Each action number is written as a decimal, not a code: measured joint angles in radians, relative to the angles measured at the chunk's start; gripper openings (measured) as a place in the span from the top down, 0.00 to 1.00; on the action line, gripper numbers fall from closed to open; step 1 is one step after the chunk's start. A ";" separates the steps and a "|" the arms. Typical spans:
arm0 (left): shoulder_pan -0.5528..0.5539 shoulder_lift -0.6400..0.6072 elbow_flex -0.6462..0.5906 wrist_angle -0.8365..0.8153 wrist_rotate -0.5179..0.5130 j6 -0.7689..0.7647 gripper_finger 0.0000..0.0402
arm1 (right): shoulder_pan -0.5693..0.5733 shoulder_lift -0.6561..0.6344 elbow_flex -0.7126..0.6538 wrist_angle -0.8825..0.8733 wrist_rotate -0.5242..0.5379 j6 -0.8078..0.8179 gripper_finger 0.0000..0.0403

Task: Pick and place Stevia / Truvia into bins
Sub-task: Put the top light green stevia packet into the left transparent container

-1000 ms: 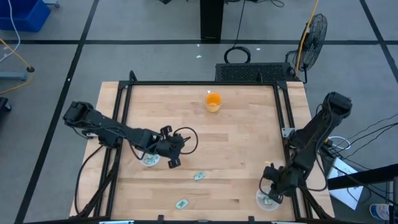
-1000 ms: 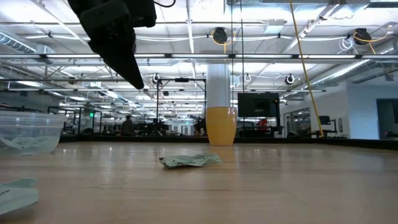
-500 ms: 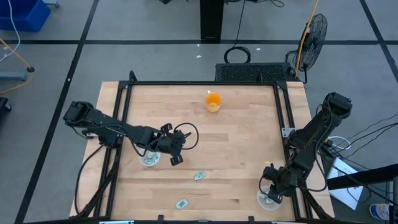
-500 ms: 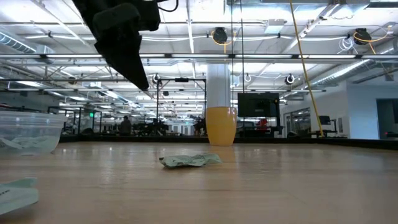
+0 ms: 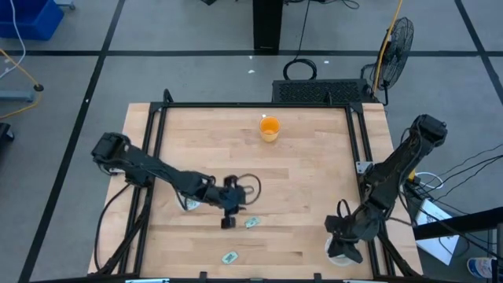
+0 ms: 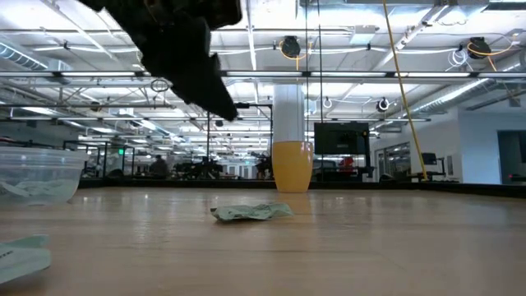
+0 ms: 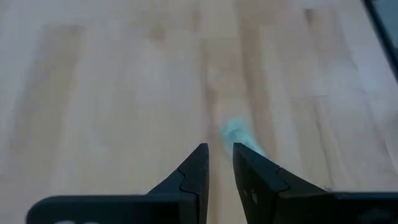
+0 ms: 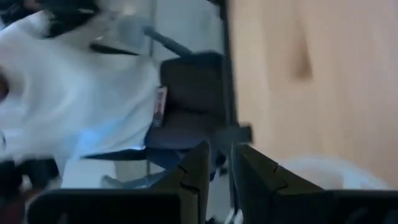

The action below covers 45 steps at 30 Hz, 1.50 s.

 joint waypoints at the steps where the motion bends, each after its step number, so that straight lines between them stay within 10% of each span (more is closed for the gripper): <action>1: -0.006 0.022 0.000 0.020 0.008 0.016 0.81 | -0.003 -0.005 0.000 0.012 0.018 -0.066 0.86; 14: -0.011 0.156 0.002 0.231 0.076 0.099 0.55 | -0.027 -0.013 0.001 0.045 0.572 -0.799 0.86; 22: 0.005 0.307 0.000 0.345 0.048 0.113 0.51 | -0.094 -0.013 0.001 0.135 0.872 -0.835 0.86; 45: 0.081 0.139 0.002 0.114 -0.007 0.236 0.97 | -0.132 -0.013 0.000 0.142 0.881 -0.807 0.86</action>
